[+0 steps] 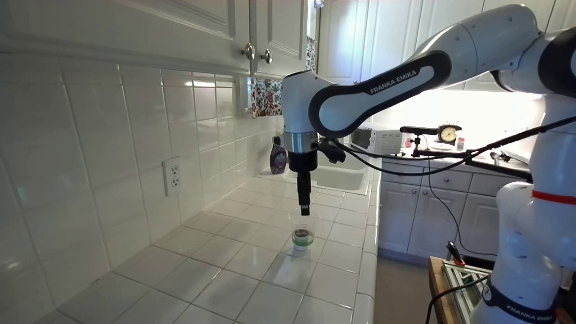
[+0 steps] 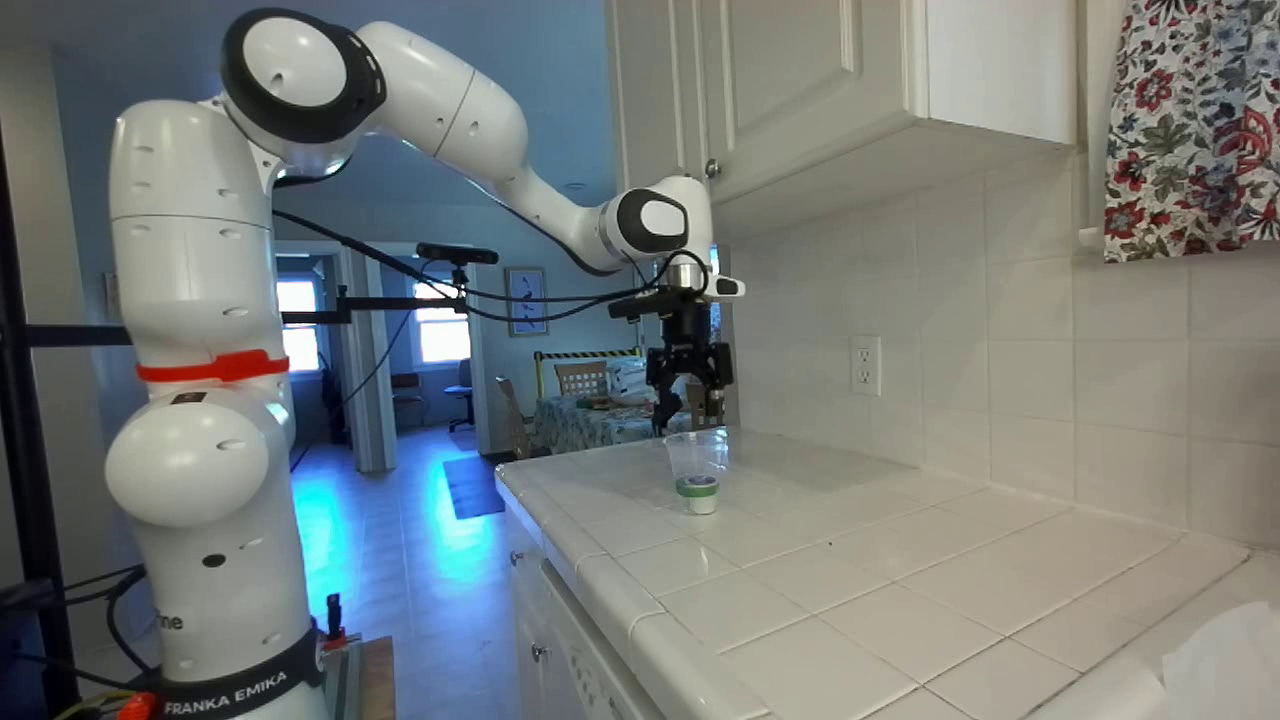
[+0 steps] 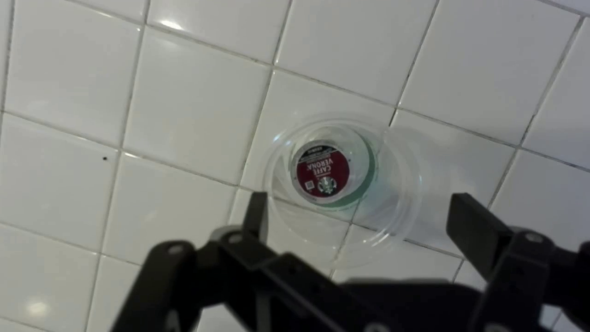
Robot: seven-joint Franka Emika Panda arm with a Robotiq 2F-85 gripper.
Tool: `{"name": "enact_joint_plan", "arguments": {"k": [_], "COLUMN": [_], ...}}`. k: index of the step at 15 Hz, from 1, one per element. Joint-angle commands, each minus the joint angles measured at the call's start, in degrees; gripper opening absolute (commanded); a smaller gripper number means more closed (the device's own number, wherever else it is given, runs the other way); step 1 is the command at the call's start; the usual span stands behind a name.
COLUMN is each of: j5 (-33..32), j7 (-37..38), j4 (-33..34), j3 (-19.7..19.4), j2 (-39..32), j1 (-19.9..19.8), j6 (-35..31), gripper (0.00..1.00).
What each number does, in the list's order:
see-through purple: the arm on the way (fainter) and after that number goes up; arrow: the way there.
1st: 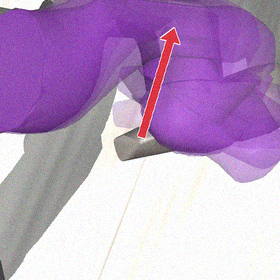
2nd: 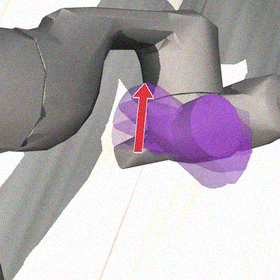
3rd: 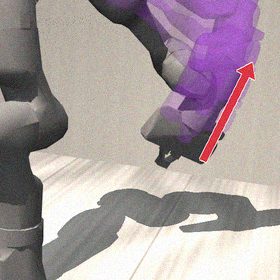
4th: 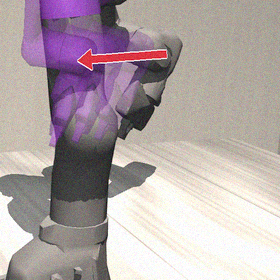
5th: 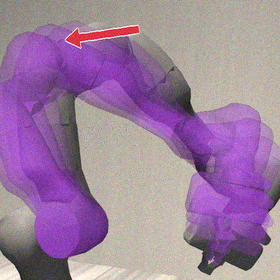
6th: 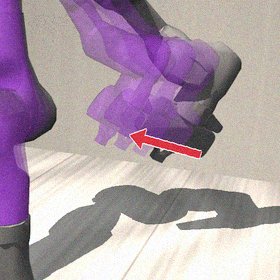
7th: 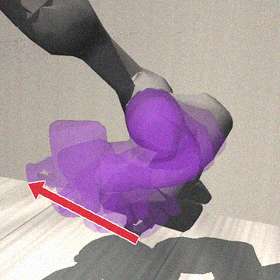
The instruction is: Put the coffee pod in the cup
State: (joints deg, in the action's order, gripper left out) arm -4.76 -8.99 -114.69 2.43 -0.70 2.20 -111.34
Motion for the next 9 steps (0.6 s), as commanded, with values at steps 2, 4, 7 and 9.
{"name": "enact_joint_plan", "arguments": {"k": [2,4,7,9], "j5": [1.55,1.67,2.66,6.12], "j7": [-1.54,-1.62,-1.75,-1.99], "j4": [1.26,-0.33,-2.85,-4.11], "j3": [-0.41,-0.88,-1.86,-2.78], "j2": [0.92,3.44,7.53,10.02], "j1": [-0.36,-0.74,-1.4,-1.6], "j6": [2.28,1.29,-1.45,-2.71], "gripper": [1.0,1.0,1.0,1.0]}}
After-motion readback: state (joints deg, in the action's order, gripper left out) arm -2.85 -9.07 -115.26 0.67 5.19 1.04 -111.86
